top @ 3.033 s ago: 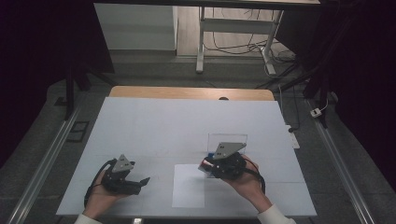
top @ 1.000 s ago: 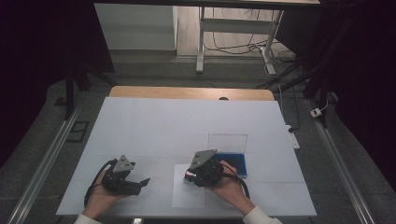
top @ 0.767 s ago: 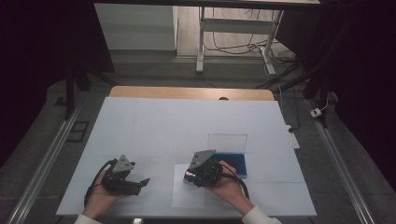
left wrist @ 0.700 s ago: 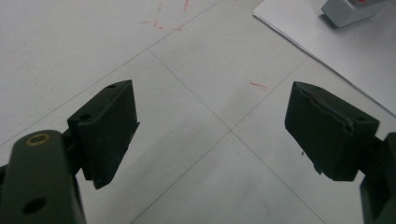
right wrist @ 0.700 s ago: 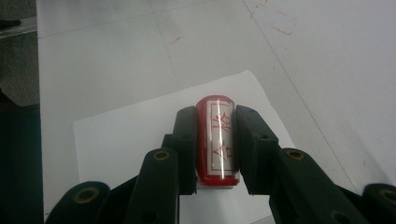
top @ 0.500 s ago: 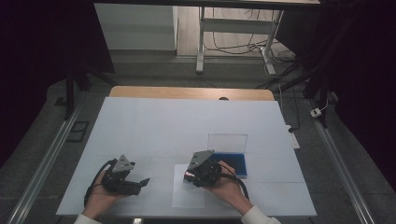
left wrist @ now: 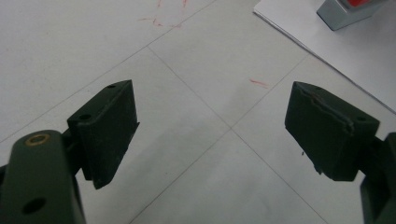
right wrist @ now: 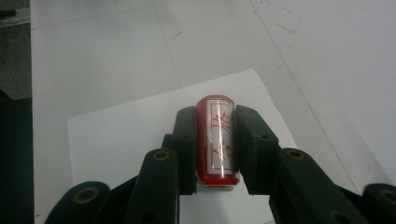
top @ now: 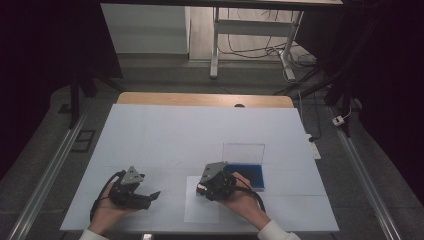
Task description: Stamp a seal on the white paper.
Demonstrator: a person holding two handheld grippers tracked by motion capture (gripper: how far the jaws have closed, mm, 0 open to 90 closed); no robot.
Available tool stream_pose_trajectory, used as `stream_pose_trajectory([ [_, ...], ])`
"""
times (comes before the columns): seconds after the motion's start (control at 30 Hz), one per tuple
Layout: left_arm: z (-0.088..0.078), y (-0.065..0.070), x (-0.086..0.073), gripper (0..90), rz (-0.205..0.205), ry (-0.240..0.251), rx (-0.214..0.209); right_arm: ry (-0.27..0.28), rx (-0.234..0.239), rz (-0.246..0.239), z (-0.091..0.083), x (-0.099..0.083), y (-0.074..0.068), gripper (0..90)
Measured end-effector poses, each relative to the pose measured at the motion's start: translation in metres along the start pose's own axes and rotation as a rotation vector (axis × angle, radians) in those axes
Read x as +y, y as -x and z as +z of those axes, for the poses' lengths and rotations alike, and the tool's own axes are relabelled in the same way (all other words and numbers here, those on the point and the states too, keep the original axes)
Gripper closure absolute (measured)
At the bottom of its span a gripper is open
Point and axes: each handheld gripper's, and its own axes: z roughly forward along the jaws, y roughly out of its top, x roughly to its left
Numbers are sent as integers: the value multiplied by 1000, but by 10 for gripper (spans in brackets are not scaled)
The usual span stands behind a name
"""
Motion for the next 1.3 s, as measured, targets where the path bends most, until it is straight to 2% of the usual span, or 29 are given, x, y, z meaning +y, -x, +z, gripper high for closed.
stream_pose_trajectory([
  [0.37,0,0,0,172,1,-2,-1,-8,31,44,1,0,7,705],
  [0.63,0,1,0,172,6,-6,-3,-30,18,34,3,0,5,708],
  [0.9,0,2,0,172,7,-9,-3,-8,18,43,4,-4,4,710],
  [1.3,0,3,0,172,5,-12,-8,-14,5,31,5,-4,2,710],
])
